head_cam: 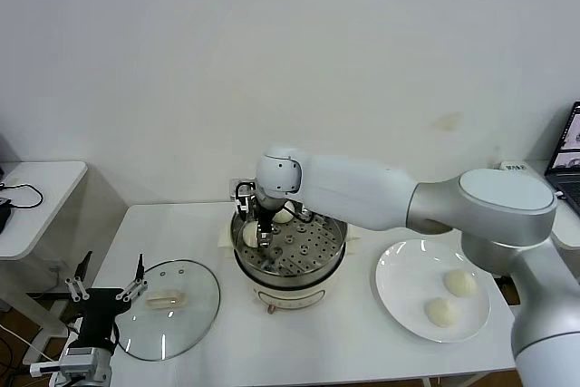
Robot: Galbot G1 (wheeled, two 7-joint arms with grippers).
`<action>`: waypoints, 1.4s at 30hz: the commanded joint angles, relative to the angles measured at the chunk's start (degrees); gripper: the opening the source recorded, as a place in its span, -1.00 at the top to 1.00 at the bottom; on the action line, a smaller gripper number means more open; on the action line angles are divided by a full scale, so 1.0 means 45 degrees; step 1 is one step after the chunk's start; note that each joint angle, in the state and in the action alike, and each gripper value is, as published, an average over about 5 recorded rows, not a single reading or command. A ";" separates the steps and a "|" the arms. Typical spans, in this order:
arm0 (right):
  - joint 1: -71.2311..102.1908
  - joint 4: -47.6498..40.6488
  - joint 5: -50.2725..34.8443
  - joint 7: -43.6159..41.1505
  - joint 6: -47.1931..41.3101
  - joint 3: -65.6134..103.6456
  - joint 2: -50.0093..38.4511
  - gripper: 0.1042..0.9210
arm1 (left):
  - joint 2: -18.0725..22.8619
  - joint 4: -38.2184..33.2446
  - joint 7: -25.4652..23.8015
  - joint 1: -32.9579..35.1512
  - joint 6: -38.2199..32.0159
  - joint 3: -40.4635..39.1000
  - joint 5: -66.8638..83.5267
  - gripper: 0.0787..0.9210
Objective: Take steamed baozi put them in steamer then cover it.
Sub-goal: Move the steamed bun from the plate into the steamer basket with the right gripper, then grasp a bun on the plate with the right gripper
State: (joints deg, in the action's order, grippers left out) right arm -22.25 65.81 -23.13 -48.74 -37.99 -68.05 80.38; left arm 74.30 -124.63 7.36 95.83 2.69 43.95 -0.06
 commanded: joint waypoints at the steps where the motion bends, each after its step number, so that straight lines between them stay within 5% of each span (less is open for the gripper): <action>1: -0.0528 0.0217 0.0084 -0.0556 0.0123 0.0026 -0.0201 -0.70 | -0.0016 -0.0005 0.0008 -0.0010 0.0010 -0.0022 -0.0010 -0.77; 9: -0.2855 0.2256 0.0638 -0.2787 0.1392 -0.0368 -0.2676 -0.76 | -0.0040 -0.0026 -0.0005 -0.0055 0.0038 -0.0094 0.0033 -0.77; 23: -0.4185 0.7518 0.2219 -0.4106 0.3370 -0.1184 -1.0242 -0.76 | -0.0195 -0.0362 -0.0036 0.0092 0.0152 -0.0353 0.0132 -0.77; 34: 0.2487 0.8329 0.4795 -0.3815 0.4206 0.3361 -1.4401 -0.76 | -0.0048 -0.0263 -0.0026 0.0263 0.0103 -0.0494 -0.0012 -0.77; 42: 0.8999 0.7727 0.6934 -0.3819 0.5037 0.8311 -1.4884 -0.76 | 0.0064 -0.0308 -0.0004 0.0466 0.0118 -0.0581 -0.0282 -0.77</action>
State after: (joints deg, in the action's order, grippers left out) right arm -10.92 98.82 -2.39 -65.39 -19.38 -52.35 23.54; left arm 74.42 -125.90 7.27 97.51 3.18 41.41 -0.74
